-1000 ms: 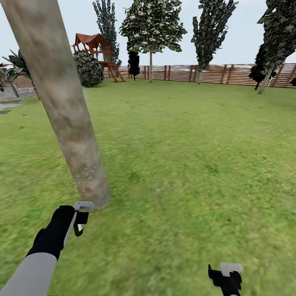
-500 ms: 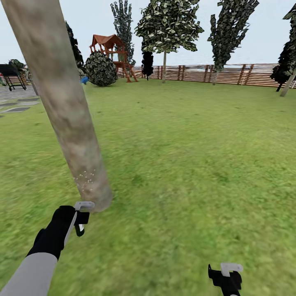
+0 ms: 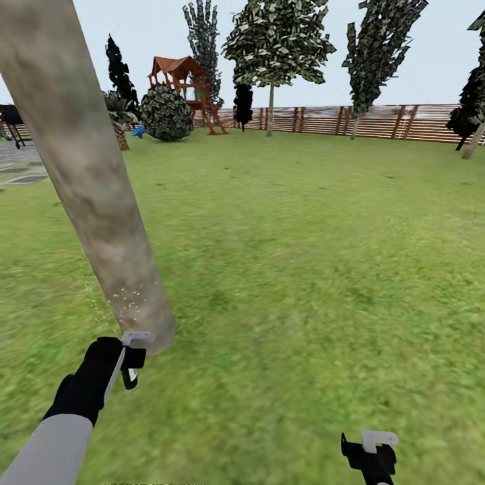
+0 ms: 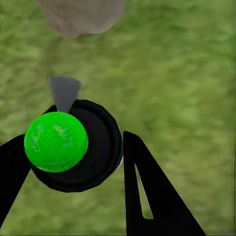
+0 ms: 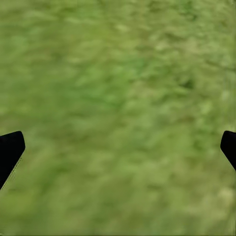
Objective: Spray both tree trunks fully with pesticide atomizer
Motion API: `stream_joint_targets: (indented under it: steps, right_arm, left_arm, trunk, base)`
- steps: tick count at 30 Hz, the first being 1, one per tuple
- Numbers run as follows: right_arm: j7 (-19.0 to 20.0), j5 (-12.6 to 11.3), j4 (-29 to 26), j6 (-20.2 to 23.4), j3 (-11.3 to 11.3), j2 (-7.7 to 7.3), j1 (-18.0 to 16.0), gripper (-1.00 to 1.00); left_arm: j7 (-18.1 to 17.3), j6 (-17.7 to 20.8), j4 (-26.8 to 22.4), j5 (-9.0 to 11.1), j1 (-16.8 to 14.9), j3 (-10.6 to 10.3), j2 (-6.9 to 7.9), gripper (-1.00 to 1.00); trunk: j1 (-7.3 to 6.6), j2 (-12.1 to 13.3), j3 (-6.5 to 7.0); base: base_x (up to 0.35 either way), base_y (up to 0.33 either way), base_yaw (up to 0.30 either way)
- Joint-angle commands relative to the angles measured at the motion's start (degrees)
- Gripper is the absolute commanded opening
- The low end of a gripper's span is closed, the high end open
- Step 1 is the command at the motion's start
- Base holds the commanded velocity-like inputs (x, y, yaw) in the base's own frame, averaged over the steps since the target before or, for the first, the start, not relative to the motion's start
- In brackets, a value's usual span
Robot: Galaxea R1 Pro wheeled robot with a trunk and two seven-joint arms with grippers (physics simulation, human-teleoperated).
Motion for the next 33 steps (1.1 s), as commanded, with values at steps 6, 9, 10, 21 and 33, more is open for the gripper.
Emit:
stream_joint_targets:
  steps: [6, 9, 10, 21, 33]
  right_arm:
    - [-0.13, -0.09, 0.03, -0.15, 0.16, 0.0, -0.03, 1.0]
    - [-0.11, -0.07, 0.06, -0.15, 0.16, 0.0, -0.03, 1.0]
    - [-0.11, -0.06, 0.07, -0.15, 0.16, 0.0, -0.03, 1.0]
    - [-0.11, -0.06, 0.07, -0.15, 0.16, 0.0, -0.03, 1.0]
    - [-0.11, -0.06, 0.07, -0.15, 0.16, 0.0, -0.03, 1.0]
  left_arm:
    - [-4.98, 0.17, 3.3, -0.46, -0.12, 1.43, 0.78, -1.0]
    - [-5.6, 2.8, 5.57, -0.46, -0.46, 3.2, 2.08, -1.0]
    - [-5.73, 3.22, 5.82, -0.38, -0.49, 3.34, 2.21, -1.0]
    - [-5.1, 3.18, 6.72, -0.54, -0.02, 4.37, 2.14, -1.0]
    - [-4.99, 3.17, 6.36, -0.38, -0.02, 4.18, 1.57, -1.0]
  trunk:
    - [-0.01, -0.02, -0.14]
    - [-0.01, -0.02, -0.14]
    - [-0.01, -0.02, -0.14]
    - [-0.01, -0.02, -0.14]
    - [-0.01, -0.02, -0.14]
  base:
    - [0.001, -0.001, 0.18]
    - [0.0, 0.0, 0.022]
    - [0.0, 0.0, 0.003]
    - [0.195, 0.0, 0.003]
    - [0.118, -0.21, 0.244]
